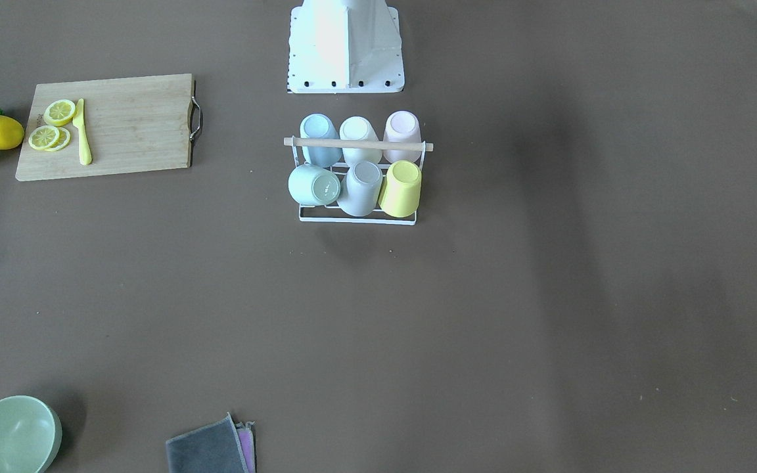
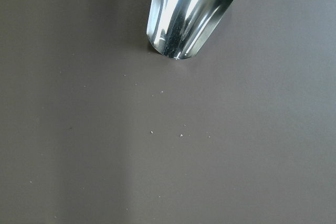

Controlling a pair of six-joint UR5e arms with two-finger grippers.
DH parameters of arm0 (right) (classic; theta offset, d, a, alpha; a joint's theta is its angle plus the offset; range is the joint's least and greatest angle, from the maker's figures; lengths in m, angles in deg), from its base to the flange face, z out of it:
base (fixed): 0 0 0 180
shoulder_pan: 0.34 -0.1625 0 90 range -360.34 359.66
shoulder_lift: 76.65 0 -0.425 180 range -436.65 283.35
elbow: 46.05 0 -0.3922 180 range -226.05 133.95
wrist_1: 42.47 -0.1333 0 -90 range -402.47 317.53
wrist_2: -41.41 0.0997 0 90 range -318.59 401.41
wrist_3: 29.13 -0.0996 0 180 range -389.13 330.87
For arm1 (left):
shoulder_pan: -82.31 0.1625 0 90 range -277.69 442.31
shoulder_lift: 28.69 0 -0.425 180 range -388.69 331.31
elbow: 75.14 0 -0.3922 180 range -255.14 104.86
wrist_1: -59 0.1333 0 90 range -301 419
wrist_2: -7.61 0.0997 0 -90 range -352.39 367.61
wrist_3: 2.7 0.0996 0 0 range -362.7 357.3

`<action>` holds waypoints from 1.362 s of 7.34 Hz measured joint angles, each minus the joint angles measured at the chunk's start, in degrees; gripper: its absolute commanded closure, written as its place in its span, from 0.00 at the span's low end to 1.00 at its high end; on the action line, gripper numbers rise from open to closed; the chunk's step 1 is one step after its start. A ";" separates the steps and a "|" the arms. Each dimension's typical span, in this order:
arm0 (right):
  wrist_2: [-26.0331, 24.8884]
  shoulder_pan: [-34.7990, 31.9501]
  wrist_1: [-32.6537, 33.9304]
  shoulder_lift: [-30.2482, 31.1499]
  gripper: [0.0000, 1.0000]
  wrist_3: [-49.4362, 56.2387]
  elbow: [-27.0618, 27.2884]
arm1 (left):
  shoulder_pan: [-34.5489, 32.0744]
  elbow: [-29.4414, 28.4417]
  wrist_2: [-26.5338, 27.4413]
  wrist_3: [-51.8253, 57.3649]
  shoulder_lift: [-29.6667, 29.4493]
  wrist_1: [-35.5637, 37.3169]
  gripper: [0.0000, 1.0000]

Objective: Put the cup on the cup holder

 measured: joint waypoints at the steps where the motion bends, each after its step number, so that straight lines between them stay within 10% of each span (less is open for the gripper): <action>1: 0.26 -0.09 0.00 0.03 0.00 0.02 0.01 | 0.00 -0.01 -0.03 0.03 0.00 -0.01 0.01; 10: 0.86 -0.46 0.00 0.06 0.00 0.09 -0.03 | 0.00 -0.47 -0.05 0.22 0.31 -0.02 0.01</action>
